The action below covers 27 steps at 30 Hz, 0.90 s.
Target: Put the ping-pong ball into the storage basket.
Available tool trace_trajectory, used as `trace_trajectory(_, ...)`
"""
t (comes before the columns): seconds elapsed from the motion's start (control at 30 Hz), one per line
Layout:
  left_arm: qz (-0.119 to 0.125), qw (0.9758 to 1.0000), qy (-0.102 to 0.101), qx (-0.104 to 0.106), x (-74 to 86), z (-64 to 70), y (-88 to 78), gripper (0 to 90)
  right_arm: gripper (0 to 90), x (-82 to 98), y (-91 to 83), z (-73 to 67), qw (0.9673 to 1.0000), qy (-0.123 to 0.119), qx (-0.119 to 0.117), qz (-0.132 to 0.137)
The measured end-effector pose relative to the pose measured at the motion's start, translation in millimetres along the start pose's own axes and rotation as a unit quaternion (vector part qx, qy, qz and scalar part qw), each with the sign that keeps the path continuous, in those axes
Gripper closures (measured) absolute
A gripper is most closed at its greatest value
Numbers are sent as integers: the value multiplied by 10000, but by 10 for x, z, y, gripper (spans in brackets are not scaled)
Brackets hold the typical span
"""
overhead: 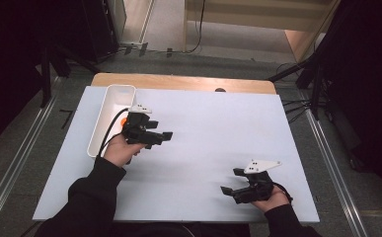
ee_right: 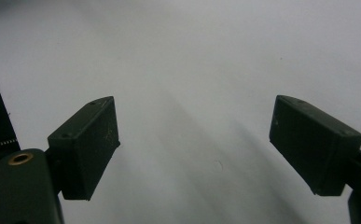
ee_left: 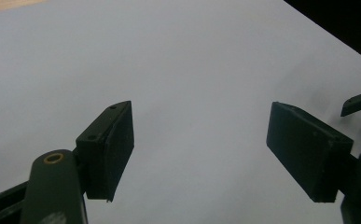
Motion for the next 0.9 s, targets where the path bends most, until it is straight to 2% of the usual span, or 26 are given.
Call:
trace_trajectory(0.17, -30, 10000, 42, 44, 45, 51, 11, 237, 142, -1, -2, -1, 10000, -5, 0, 6)
trace_trajectory(0.33, -104, 9999, 97, 2, 109, 72, 43, 237, 142, 2, -4, 0, 10000, 7, 8, -5)
trace_trajectory(0.5, -85, 9999, 90, 75, 158, 106, 49, 236, 142, 4, -4, -6, 10000, 23, -6, -17)
trace_trajectory(0.7, -128, 9996, 219, 91, 217, 156, 59, 236, 142, 4, -3, -8, 10000, 20, -11, -17)
trace_trajectory(0.9, -181, 9996, 192, 141, 301, 178, 75, 236, 142, 3, -6, -1, 10000, 3, 6, -2)
Point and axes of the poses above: each handheld gripper's, and its own axes: y roughly forward along the jaws, x roughly out of its underside, z roughly to its right, the point moved 7 cm from there along y, roughly forward along the jaws, and after that the axes turned 8 degrees about -z, right-handed, at the moved point
